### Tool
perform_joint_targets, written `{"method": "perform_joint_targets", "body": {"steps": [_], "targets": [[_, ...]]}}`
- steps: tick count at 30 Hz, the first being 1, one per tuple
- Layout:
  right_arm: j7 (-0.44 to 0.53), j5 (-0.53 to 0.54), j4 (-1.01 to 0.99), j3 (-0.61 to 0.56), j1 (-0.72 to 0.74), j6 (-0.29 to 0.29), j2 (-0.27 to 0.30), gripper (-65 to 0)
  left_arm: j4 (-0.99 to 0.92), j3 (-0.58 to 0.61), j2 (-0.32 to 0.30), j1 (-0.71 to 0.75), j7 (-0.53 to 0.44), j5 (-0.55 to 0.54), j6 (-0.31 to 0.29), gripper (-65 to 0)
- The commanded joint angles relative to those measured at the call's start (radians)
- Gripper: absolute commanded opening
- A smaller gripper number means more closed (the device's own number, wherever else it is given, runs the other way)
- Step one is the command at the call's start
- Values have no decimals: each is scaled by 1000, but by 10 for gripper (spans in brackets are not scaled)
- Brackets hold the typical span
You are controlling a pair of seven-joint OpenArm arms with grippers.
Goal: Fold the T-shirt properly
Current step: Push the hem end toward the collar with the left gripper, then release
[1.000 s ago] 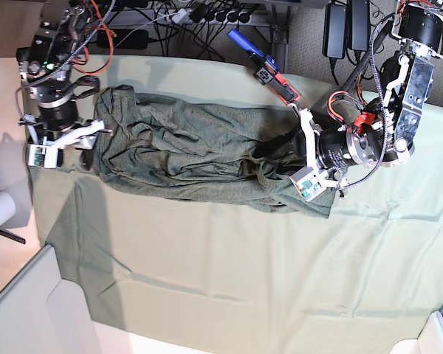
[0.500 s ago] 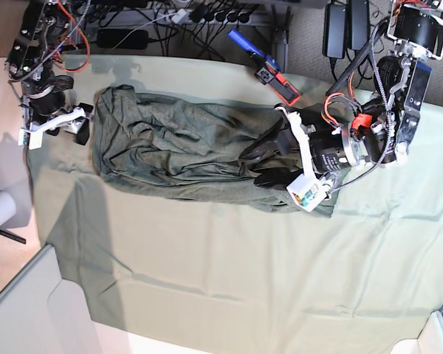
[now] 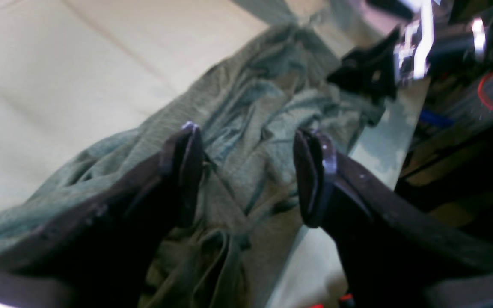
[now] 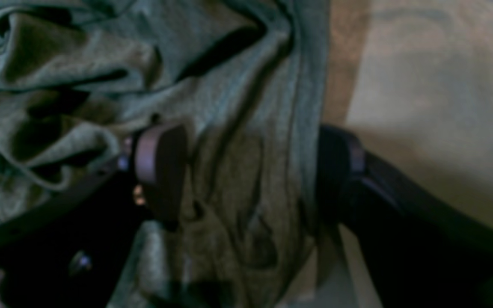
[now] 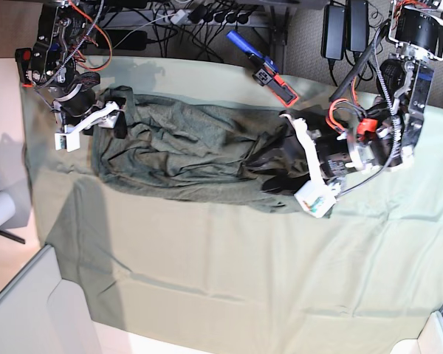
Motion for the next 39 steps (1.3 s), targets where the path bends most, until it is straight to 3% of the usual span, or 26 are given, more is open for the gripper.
{"method": "perform_joint_targets", "body": {"steps": [1, 8, 9, 15, 22, 27, 33, 39], "targets": [[14, 4, 12, 5, 7, 9, 9, -209, 26, -21, 0, -16, -18, -32, -9, -280], [42, 2, 12, 5, 7, 8, -11, -212, 31, -132, -1, -16, -11, -72, -9, -280], [60, -1, 12, 5, 7, 8, -11, -242, 31, -143, 0, -16, -11, -76, -9, -280], [158, -57, 12, 5, 7, 8, -11, -650, 31, -198, -1, -14, 2, -132, -9, -281], [168, -151, 12, 18, 8, 7, -10, -650, 31, -235, -39, -7, 16, -150, -9, -281], [168, -163, 12, 127, 7, 6, 2, -650, 31, -286, -99, 5, 17, -154, -9, -281], [154, -84, 1, 248, 5, 7, 57, -650, 31, -327, -155, 61, 20, -158, -9, -281], [138, -21, 1, 253, 5, 7, 77, -650, 31, -328, -164, 110, 19, -157, -9, -281]]}}
